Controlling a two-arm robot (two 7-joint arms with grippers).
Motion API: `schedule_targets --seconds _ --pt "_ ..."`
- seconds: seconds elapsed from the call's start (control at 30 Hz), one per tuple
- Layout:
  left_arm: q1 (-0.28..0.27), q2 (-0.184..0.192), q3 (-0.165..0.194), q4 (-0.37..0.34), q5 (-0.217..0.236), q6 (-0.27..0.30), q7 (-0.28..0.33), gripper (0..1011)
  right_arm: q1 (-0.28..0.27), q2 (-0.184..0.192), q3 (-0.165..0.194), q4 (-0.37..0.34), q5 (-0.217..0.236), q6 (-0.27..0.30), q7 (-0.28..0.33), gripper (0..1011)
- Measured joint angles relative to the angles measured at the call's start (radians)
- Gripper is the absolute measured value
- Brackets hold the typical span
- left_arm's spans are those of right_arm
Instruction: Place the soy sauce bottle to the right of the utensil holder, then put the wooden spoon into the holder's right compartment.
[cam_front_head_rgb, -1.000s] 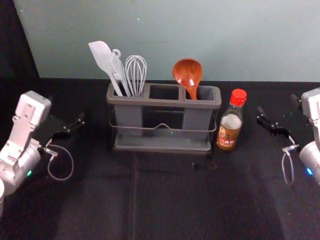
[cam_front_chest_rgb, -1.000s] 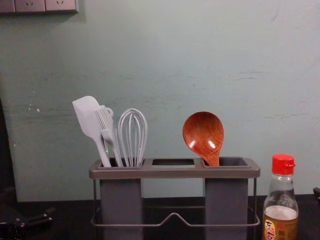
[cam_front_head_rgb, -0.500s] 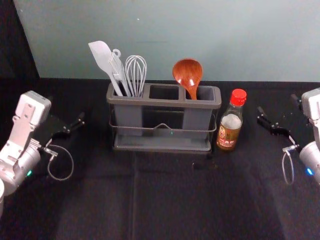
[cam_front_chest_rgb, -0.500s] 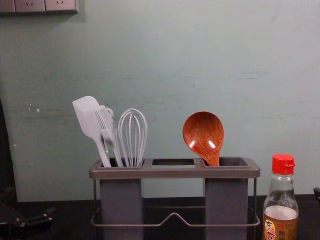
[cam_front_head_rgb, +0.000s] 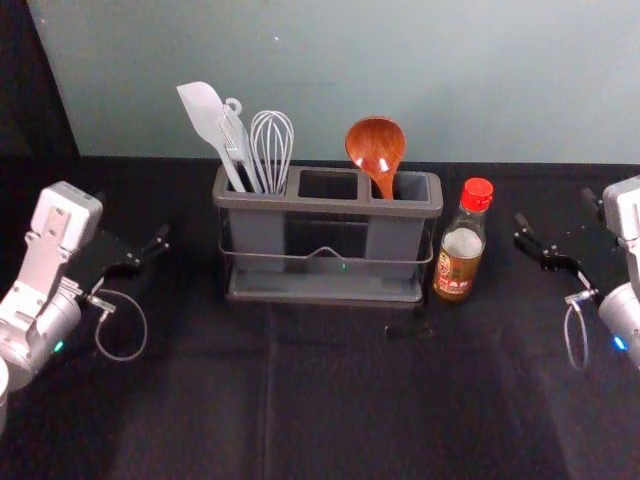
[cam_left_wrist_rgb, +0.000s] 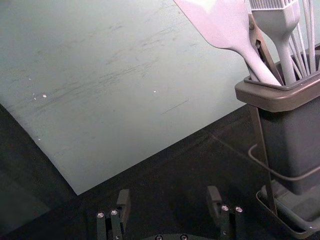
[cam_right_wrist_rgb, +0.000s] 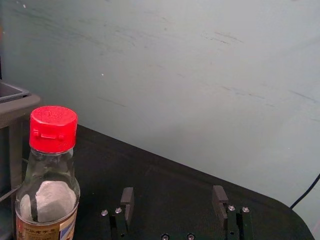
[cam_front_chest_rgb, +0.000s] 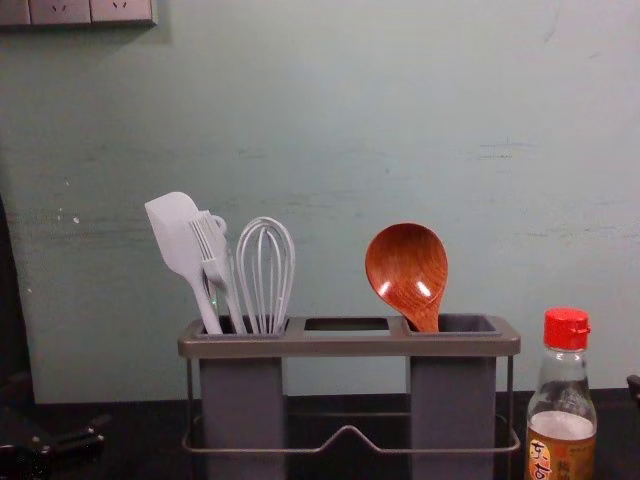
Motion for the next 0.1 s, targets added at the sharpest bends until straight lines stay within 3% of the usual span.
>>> schedule_targets --seconds 0.1 --pt "0.000 0.000 0.000 0.000 0.000 0.000 0.000 1005 0.000 0.000 0.000 0.000 0.000 0.000 0.000 1002"
